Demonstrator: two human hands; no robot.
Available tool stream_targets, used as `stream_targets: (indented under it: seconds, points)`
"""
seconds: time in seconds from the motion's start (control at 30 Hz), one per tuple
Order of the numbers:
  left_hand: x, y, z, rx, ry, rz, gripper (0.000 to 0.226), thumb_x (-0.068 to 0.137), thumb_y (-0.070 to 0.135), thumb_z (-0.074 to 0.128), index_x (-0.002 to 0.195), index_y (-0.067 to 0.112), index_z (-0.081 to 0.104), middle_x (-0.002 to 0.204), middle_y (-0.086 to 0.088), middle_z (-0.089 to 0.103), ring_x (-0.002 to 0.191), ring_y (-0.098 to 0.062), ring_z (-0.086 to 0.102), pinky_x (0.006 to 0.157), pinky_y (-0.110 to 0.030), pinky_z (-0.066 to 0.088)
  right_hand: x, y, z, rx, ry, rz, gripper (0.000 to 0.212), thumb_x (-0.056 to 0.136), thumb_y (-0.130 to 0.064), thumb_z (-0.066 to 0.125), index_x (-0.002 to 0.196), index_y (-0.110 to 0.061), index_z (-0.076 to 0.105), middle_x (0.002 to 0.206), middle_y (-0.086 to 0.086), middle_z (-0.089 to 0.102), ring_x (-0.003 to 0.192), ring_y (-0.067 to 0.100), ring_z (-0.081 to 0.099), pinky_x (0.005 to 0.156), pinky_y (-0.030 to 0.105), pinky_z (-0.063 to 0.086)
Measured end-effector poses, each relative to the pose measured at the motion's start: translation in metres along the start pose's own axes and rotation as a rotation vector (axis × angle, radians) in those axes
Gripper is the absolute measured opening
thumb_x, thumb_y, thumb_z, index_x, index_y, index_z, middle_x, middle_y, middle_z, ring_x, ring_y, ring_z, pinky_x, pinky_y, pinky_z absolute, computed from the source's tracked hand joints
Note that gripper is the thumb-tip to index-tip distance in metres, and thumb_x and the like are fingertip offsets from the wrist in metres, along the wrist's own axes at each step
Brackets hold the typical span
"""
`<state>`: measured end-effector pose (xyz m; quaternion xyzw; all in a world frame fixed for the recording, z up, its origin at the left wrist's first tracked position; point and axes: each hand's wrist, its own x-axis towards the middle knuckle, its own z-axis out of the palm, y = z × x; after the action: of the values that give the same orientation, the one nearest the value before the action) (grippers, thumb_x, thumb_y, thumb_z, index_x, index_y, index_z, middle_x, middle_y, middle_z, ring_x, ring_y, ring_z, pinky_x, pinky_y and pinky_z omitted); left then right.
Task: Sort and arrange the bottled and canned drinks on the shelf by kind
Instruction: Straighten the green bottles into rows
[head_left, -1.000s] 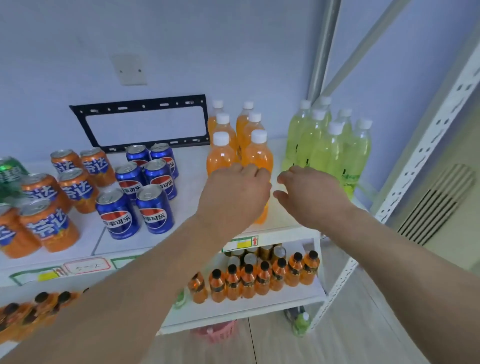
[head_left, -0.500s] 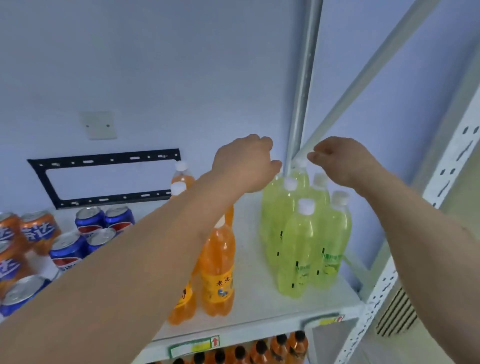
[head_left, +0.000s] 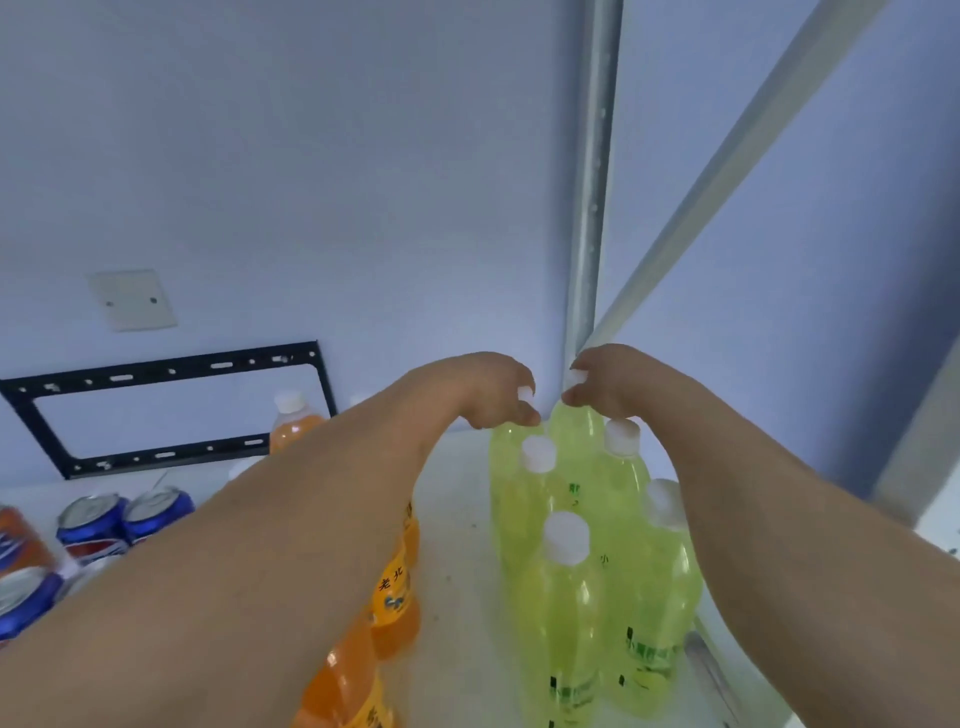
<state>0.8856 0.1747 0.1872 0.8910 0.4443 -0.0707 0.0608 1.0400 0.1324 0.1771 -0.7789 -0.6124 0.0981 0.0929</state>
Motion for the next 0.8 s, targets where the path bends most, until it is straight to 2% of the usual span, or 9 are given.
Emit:
stream_targets:
  seconds: [0.03,0.1,0.17,0.3,0.43,0.57,0.67,0.77,0.8]
  points:
    - [0.003,-0.001,-0.001,0.017,0.015,0.004,0.052,0.095,0.048,0.056,0.138,0.02,0.051,0.118,0.0,0.059,0.101,-0.02,0.056,0.082,-0.031,0.043,0.001,0.0,0.0,-0.033,0.005,-0.014,0.053,0.095,-0.035,0.057,0.143,-0.015,0.044,0.145,0.006,0.045,0.131,0.025,0.044,0.099,0.032,0.037]
    - [0.008,-0.002,-0.003,0.055,0.057,0.001,0.049,0.095,0.046,0.058,0.134,0.017,0.053,0.121,-0.003,0.059,0.1,-0.02,0.05,0.078,-0.029,0.037,0.002,0.0,-0.002,-0.079,0.009,-0.038,0.044,0.096,-0.034,0.056,0.133,-0.012,0.053,0.135,0.007,0.053,0.122,0.025,0.051,0.091,0.031,0.04]
    - [0.012,-0.002,-0.001,0.066,0.09,-0.008,0.047,0.095,0.044,0.06,0.131,0.015,0.055,0.123,-0.004,0.059,0.097,-0.018,0.046,0.076,-0.028,0.036,0.0,0.0,-0.004,-0.099,0.0,-0.054,0.041,0.097,-0.033,0.055,0.13,-0.009,0.057,0.132,0.008,0.055,0.12,0.026,0.052,0.093,0.033,0.042]
    - [0.016,-0.001,0.001,0.066,0.121,0.006,0.044,0.094,0.042,0.061,0.128,0.014,0.057,0.123,-0.003,0.059,0.095,-0.017,0.044,0.074,-0.027,0.036,-0.001,0.001,-0.006,-0.102,-0.012,-0.081,0.041,0.097,-0.03,0.055,0.134,-0.012,0.055,0.135,0.006,0.053,0.123,0.026,0.05,0.097,0.034,0.041]
    - [0.014,-0.004,-0.003,0.044,0.1,0.023,0.045,0.094,0.042,0.061,0.131,0.016,0.056,0.125,-0.001,0.057,0.096,-0.016,0.043,0.061,-0.024,0.033,-0.002,-0.002,-0.007,-0.117,-0.029,-0.086,0.042,0.097,-0.031,0.055,0.134,-0.011,0.055,0.135,0.007,0.053,0.123,0.026,0.05,0.097,0.033,0.04]
    - [0.014,-0.004,-0.002,0.014,0.083,0.023,0.046,0.093,0.043,0.062,0.131,0.017,0.056,0.115,0.001,0.056,0.095,-0.016,0.044,0.059,-0.024,0.032,-0.005,-0.003,-0.009,-0.095,-0.039,-0.063,0.046,0.097,-0.032,0.056,0.138,-0.011,0.052,0.14,0.008,0.051,0.127,0.026,0.048,0.1,0.034,0.039]
    - [0.011,-0.001,-0.005,0.02,0.06,0.021,0.048,0.094,0.044,0.061,0.132,0.016,0.055,0.112,0.0,0.056,0.094,-0.017,0.047,0.064,-0.025,0.036,-0.009,-0.003,-0.008,-0.049,-0.063,-0.033,0.055,0.097,-0.037,0.056,0.144,-0.012,0.042,0.146,0.008,0.043,0.131,0.027,0.044,0.101,0.035,0.037]
    - [0.004,0.003,-0.01,0.052,0.034,-0.016,0.057,0.096,0.05,0.054,0.14,0.012,0.049,0.125,-0.004,0.056,0.109,-0.022,0.052,0.085,-0.031,0.043,-0.024,-0.002,-0.013,0.032,-0.051,-0.007,0.058,0.097,-0.045,0.053,0.141,-0.01,0.043,0.142,0.009,0.047,0.127,0.027,0.047,0.095,0.033,0.038]
    - [0.0,0.004,-0.012,0.077,0.049,-0.029,0.059,0.097,0.051,0.05,0.139,0.01,0.049,0.124,-0.005,0.056,0.109,-0.023,0.051,0.089,-0.033,0.042,-0.032,0.0,-0.015,0.052,-0.03,-0.008,0.056,0.097,-0.047,0.05,0.139,-0.009,0.046,0.139,0.009,0.05,0.125,0.027,0.049,0.092,0.033,0.038]
